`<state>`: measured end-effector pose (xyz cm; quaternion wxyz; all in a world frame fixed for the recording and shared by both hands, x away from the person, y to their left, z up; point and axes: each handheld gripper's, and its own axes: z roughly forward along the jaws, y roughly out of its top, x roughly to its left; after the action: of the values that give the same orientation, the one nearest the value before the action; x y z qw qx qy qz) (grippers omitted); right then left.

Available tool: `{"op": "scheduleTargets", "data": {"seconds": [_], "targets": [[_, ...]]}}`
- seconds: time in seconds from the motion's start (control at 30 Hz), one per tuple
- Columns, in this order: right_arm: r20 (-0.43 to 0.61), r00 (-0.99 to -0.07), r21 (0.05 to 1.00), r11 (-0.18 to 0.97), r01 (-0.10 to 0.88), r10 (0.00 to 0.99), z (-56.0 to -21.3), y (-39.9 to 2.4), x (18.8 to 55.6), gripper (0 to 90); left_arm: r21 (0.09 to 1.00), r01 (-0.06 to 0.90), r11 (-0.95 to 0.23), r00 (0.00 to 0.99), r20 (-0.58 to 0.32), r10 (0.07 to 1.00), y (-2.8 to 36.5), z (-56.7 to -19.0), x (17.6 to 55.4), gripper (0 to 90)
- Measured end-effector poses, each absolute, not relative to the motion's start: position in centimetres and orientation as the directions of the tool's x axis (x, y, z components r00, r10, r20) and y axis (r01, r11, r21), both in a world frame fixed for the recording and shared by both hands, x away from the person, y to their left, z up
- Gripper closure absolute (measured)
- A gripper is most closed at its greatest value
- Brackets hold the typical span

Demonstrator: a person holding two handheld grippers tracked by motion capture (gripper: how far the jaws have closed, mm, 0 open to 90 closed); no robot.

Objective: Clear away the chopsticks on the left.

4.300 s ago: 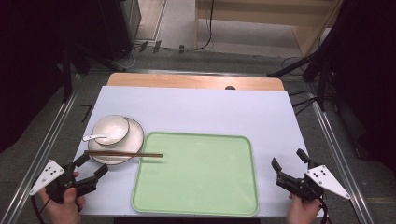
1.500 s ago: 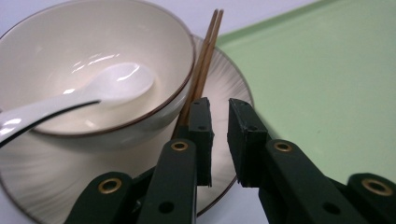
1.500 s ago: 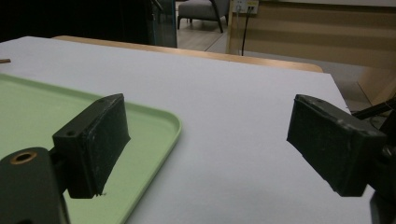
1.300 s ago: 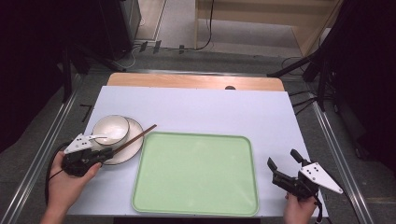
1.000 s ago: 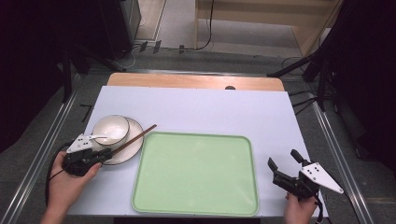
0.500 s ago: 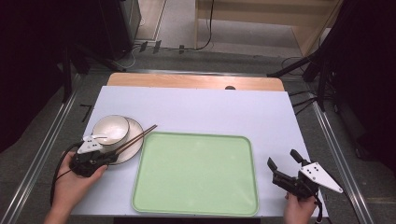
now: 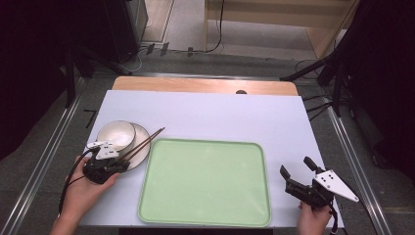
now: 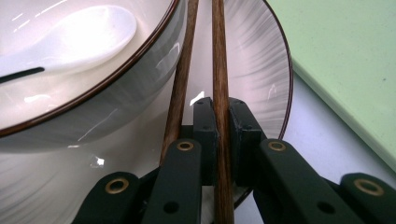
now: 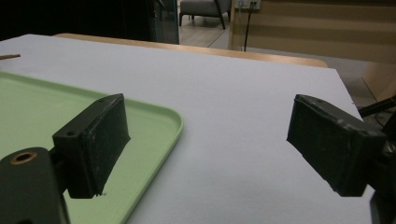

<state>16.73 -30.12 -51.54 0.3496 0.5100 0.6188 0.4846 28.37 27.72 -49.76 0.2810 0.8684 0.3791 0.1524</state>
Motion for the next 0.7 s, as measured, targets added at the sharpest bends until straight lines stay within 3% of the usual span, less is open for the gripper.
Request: {"op": "scheduleTargets", "data": {"seconds": [0.3,0.7], "targets": [[0.058,-0.234,0.958,0.012,0.286,0.97,-51.5,-30.2,16.7,12.8,0.618,0.536,-0.575,0.68,0.088,0.728,27.4,-49.6,28.1,84.4],[0.063,-0.232,0.958,0.006,0.286,0.971,-51.5,-30.3,16.6,12.8,0.694,0.544,-0.471,0.675,-0.03,0.737,24.2,-47.8,25.2,84.4]]}}
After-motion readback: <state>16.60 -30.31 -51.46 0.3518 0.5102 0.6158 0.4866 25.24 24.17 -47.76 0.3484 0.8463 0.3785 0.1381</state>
